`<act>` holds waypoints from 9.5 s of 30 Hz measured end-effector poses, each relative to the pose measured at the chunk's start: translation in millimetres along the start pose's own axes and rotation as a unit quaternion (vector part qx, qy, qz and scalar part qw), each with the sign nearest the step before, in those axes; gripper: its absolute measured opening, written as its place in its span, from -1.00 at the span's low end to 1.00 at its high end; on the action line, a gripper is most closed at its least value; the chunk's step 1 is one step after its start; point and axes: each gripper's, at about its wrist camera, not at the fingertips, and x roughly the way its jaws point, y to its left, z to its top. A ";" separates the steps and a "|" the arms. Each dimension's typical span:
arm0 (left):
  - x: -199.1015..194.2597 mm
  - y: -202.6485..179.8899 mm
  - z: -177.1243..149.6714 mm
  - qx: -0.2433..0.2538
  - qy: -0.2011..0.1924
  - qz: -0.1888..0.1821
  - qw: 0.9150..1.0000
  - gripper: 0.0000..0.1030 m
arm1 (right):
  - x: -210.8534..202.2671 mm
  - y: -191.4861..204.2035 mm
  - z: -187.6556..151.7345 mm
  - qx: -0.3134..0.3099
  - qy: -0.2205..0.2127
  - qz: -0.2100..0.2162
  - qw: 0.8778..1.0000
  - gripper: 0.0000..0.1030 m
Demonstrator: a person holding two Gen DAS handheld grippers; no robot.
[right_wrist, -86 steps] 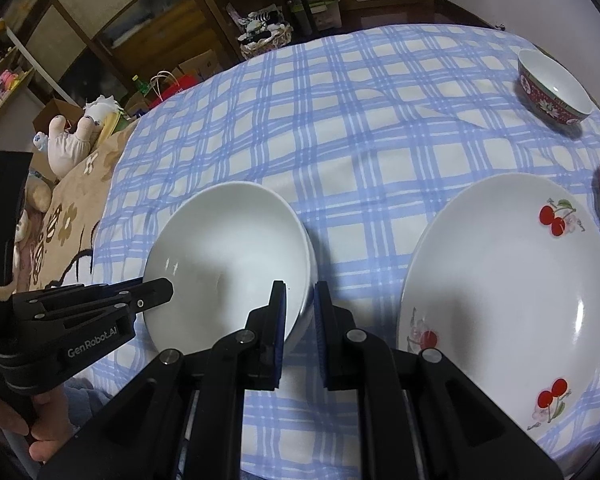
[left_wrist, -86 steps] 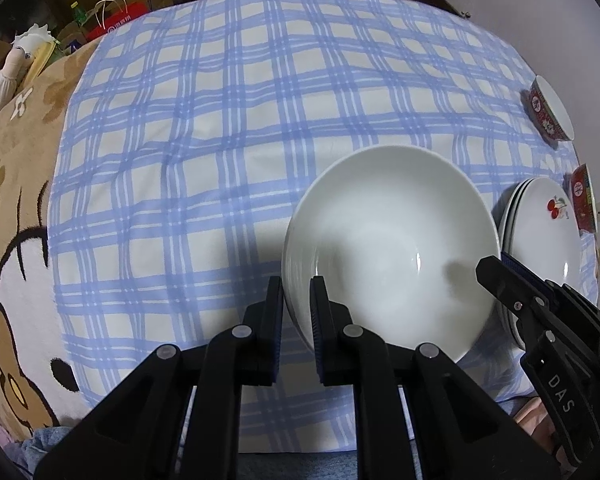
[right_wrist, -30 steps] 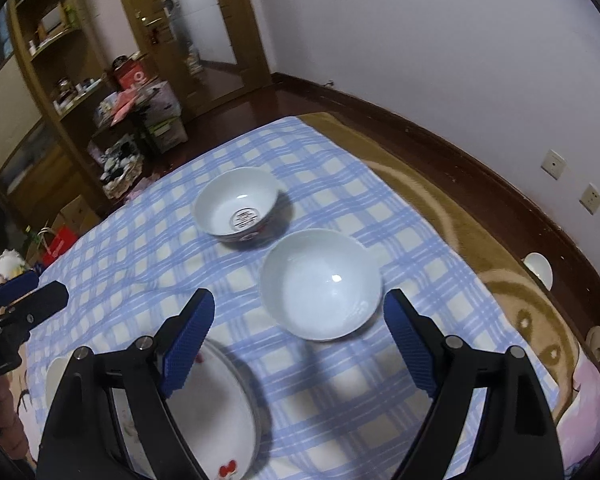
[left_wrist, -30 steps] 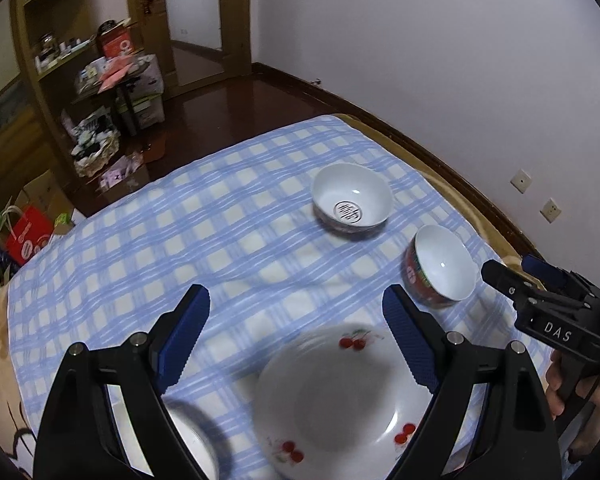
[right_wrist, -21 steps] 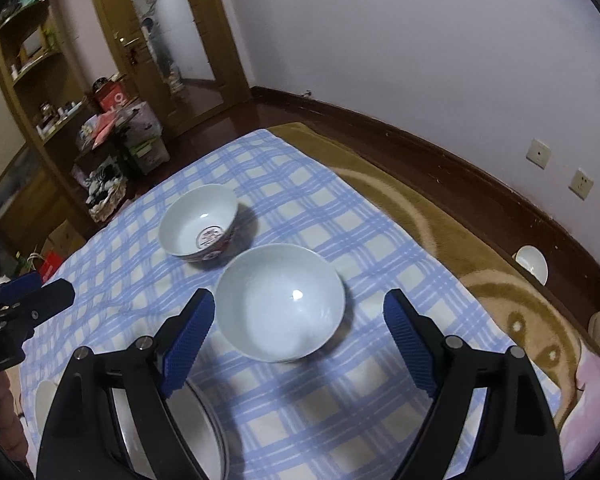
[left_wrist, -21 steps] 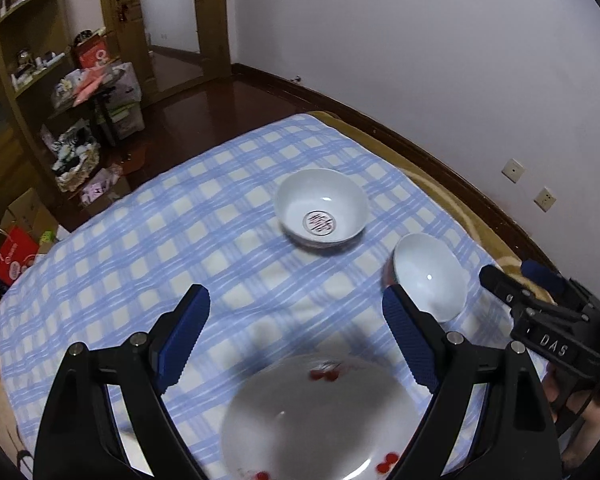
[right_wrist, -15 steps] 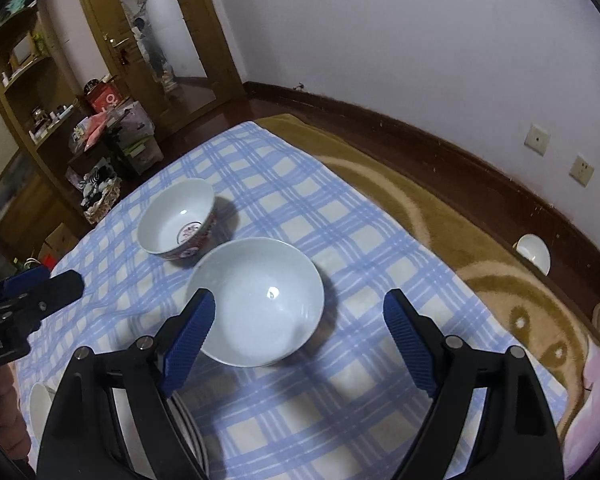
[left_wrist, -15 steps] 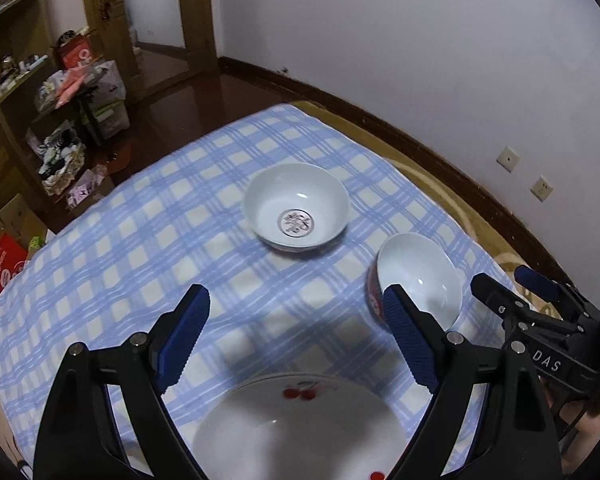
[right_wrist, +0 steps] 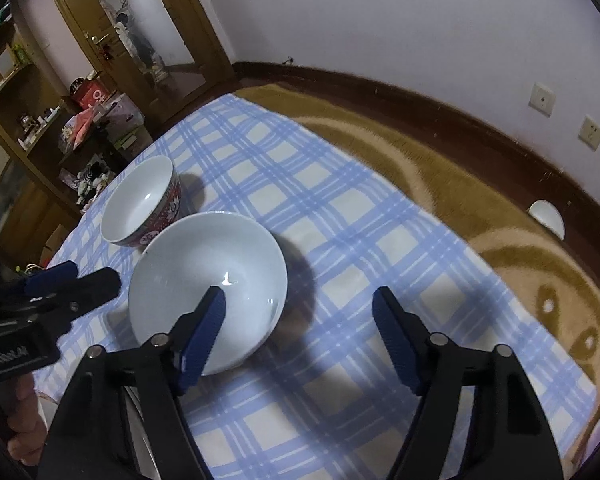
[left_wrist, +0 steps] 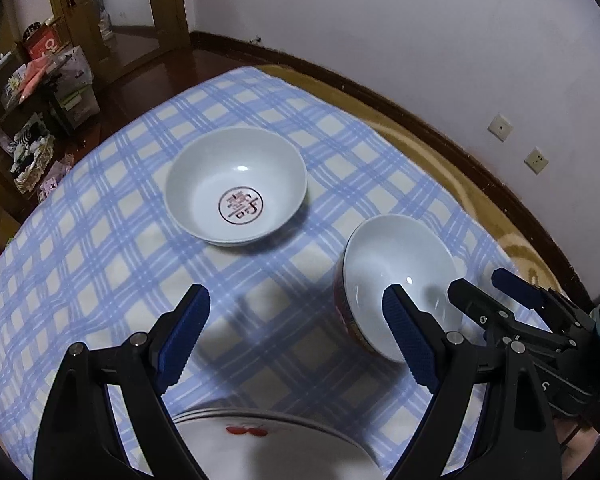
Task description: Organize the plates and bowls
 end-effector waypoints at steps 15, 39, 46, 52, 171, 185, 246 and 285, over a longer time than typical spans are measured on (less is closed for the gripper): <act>36.4 -6.4 -4.7 0.002 0.052 -0.020 0.998 -0.19 | 27.0 -0.5 0.0 0.001 0.042 0.007 0.999 -0.10; 48.6 -16.6 -19.2 -0.019 0.086 -0.059 0.994 -0.79 | 28.6 14.1 -9.7 -0.011 0.054 0.012 0.998 -0.84; 40.1 -9.7 -26.3 -0.043 0.102 -0.059 0.992 -0.81 | 18.4 14.3 -11.3 0.006 0.048 0.034 0.998 -0.88; 22.2 -1.1 -34.5 -0.053 0.100 -0.050 0.992 -0.81 | 10.6 27.7 -16.2 -0.008 0.050 0.041 0.998 -0.88; -130.1 246.0 -265.1 -0.292 0.092 0.084 0.948 -0.79 | -24.2 322.4 -206.7 -0.282 0.140 0.112 0.942 -0.81; -131.5 247.1 -263.0 -0.297 0.090 0.095 0.946 -0.72 | -28.7 334.2 -218.1 -0.324 0.132 0.093 0.932 -0.68; -146.9 167.7 -83.2 -0.165 -0.047 0.108 0.979 0.62 | -66.7 190.3 1.6 -0.178 -0.052 0.063 0.981 0.87; 47.3 118.1 52.2 -0.102 0.017 0.065 0.993 0.60 | 76.5 124.1 82.7 -0.098 -0.013 0.049 0.994 0.26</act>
